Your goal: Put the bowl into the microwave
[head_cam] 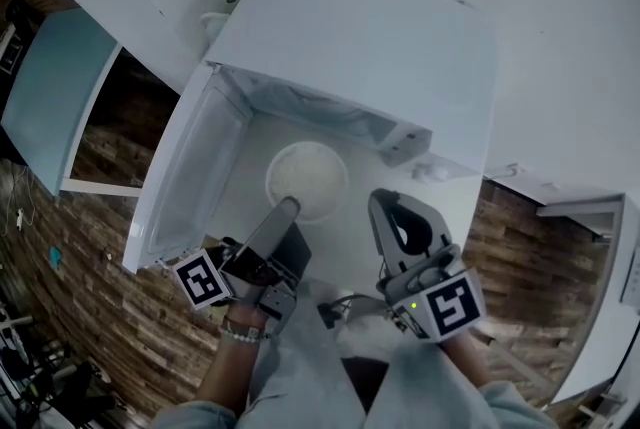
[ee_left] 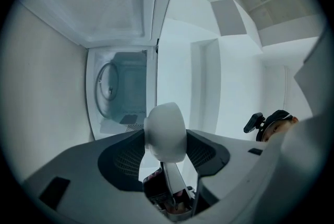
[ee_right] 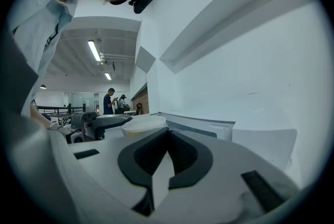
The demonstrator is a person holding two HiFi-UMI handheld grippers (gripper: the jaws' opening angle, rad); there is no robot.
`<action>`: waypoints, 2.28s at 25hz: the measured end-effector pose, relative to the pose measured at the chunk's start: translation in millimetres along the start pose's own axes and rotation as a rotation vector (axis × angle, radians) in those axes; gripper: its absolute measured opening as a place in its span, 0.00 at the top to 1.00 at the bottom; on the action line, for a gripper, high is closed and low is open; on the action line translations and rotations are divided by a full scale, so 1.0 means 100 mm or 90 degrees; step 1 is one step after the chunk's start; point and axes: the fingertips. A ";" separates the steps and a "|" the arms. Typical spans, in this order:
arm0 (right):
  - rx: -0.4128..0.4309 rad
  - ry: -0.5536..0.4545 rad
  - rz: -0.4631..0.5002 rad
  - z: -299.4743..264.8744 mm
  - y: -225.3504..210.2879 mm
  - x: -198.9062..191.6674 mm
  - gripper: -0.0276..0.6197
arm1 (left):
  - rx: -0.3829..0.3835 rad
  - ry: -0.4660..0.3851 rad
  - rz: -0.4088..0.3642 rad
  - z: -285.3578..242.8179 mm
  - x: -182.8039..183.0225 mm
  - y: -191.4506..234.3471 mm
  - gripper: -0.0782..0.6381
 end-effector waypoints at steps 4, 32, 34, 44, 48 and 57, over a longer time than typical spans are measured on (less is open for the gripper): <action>-0.009 -0.016 0.021 -0.07 0.06 0.06 0.95 | -0.002 0.022 0.004 -0.05 0.08 0.03 0.56; -0.072 0.101 -0.003 -0.81 -0.22 -0.51 0.95 | 0.048 0.089 0.039 -0.45 0.68 1.09 0.56; -0.080 0.104 -0.017 -0.86 -0.29 -0.54 0.94 | 0.056 0.092 0.036 -0.49 0.72 1.17 0.56; -0.103 0.137 -0.038 -1.12 -0.51 -0.71 0.84 | 0.091 0.083 0.051 -0.63 0.89 1.51 0.56; -0.100 0.142 -0.049 -1.27 -0.57 -0.78 0.80 | 0.098 0.084 0.052 -0.68 0.93 1.59 0.56; -0.090 0.202 -0.023 -1.65 -0.59 -0.93 0.60 | 0.107 0.086 0.058 -0.75 0.99 1.71 0.56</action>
Point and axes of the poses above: the fingertips, and each gripper's own axes: z backward along the fingers, y to its left, x out of its top, and after that the axes turned 14 degrees about y, right-handed
